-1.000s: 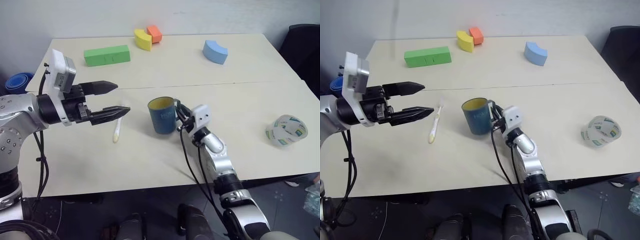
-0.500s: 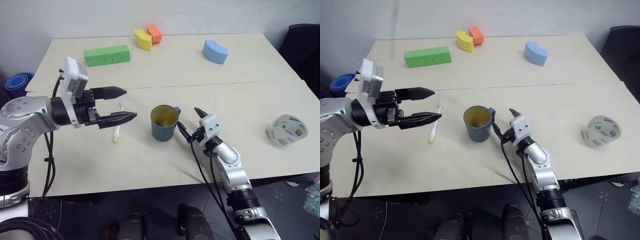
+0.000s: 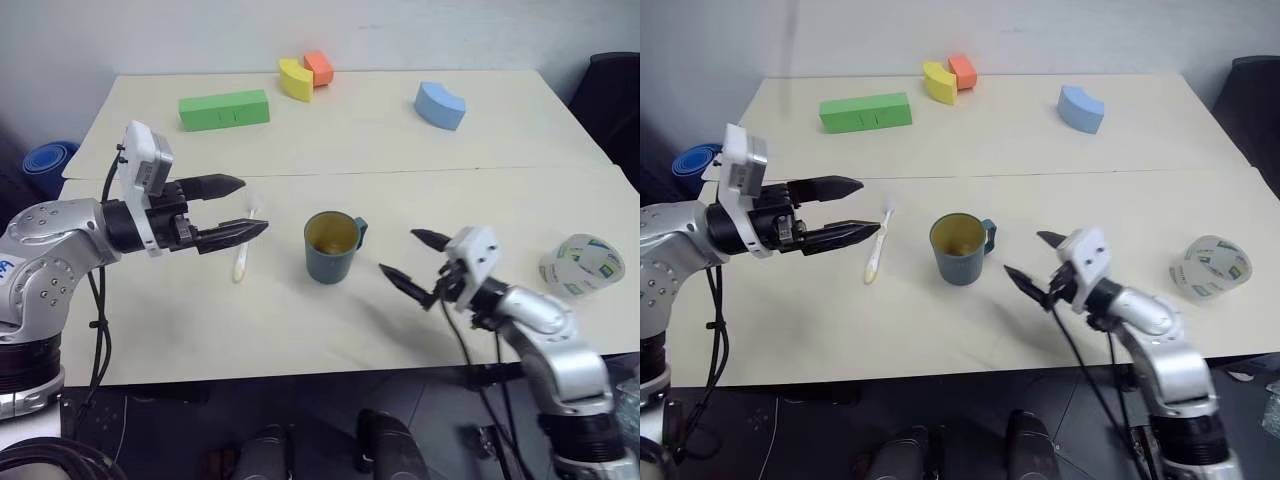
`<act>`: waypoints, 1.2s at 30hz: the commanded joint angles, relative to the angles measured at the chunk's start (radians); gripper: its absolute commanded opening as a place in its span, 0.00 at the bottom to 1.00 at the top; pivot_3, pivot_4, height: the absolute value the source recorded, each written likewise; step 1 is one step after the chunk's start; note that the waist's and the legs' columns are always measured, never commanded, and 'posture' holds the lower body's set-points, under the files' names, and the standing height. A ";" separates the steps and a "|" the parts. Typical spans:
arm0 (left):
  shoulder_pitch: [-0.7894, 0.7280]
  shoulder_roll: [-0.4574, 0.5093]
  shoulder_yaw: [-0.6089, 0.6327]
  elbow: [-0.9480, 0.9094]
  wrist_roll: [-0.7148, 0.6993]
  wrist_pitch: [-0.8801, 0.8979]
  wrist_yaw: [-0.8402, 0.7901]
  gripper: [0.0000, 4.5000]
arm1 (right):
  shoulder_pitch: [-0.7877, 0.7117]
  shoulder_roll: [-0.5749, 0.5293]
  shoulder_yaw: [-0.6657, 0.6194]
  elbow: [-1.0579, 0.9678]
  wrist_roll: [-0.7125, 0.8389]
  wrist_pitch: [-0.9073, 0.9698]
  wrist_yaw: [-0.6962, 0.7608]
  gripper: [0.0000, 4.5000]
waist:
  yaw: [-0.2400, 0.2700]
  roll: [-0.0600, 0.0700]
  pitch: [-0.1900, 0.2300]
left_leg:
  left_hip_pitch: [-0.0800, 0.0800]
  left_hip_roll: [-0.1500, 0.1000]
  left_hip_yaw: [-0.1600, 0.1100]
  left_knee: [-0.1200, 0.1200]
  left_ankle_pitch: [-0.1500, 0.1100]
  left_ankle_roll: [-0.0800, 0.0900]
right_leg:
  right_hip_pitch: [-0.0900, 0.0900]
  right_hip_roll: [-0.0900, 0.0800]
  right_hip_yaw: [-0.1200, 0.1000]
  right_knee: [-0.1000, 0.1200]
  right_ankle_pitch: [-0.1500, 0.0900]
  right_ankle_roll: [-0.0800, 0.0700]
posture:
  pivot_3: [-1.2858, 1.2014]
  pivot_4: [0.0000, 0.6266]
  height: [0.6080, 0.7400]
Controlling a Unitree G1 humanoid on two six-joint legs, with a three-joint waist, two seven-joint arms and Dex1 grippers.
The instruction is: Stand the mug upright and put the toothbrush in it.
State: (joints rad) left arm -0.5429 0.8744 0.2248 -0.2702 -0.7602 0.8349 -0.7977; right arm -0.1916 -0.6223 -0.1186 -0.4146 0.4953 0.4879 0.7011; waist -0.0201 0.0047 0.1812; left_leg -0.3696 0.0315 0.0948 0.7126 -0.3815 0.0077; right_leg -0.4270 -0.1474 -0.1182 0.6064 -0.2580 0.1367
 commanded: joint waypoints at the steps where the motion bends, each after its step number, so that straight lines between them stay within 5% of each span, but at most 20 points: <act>1: 0.009 0.022 -0.002 0.033 0.104 0.066 0.147 1.00 | -0.028 -0.188 -0.193 -0.147 0.318 0.233 0.121 0.99 | 0.012 0.001 0.001 | 0.000 0.000 0.001 0.000 0.000 0.001 | 0.000 0.000 0.001 0.000 0.000 0.000 | 0.52 0.24 1.00; 9: -0.196 -0.148 -0.150 0.248 0.241 0.263 0.384 1.00 | -0.245 -0.404 -0.293 -0.112 0.765 0.494 0.115 0.99 | 0.044 -0.005 0.001 | 0.000 0.000 0.001 0.002 -0.001 0.002 | 0.001 0.000 0.001 0.000 0.000 0.000 | 0.52 0.24 1.00; 24: -0.450 -0.367 -0.352 0.807 0.507 0.109 0.345 1.00 | -0.274 -0.470 -0.295 -0.191 0.839 0.510 0.003 0.99 | 0.050 -0.011 0.000 | -0.001 -0.001 0.002 0.003 -0.001 0.002 | 0.001 0.000 -0.001 0.000 0.000 0.000 | 0.52 0.24 1.00; 27: -0.472 -0.392 -0.360 0.864 0.532 0.084 0.314 0.89 | -0.252 -0.479 -0.309 -0.206 0.829 0.504 -0.021 1.00 | 0.051 -0.011 0.000 | -0.001 -0.001 0.002 0.004 -0.001 0.002 | 0.001 0.000 -0.001 0.000 0.000 0.000 | 0.52 0.24 1.00; 36: -0.498 -0.391 -0.358 0.936 0.594 0.076 0.288 0.32 | -0.183 -0.489 -0.350 -0.238 0.812 0.487 -0.062 1.00 | 0.054 -0.012 -0.001 | -0.001 -0.001 0.002 0.004 -0.001 0.002 | 0.002 0.000 -0.001 0.000 0.000 0.001 | 0.52 0.24 1.00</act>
State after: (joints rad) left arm -1.0510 0.4809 -0.1212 0.6388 -0.1901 0.8947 -0.4865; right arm -0.3802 -1.0888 -0.4101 -0.6293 1.3146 1.0006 0.6465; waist 0.0341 -0.0068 0.1806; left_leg -0.3705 0.0306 0.0967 0.7168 -0.3823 0.0098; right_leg -0.4253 -0.1478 -0.1192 0.6066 -0.2577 0.1372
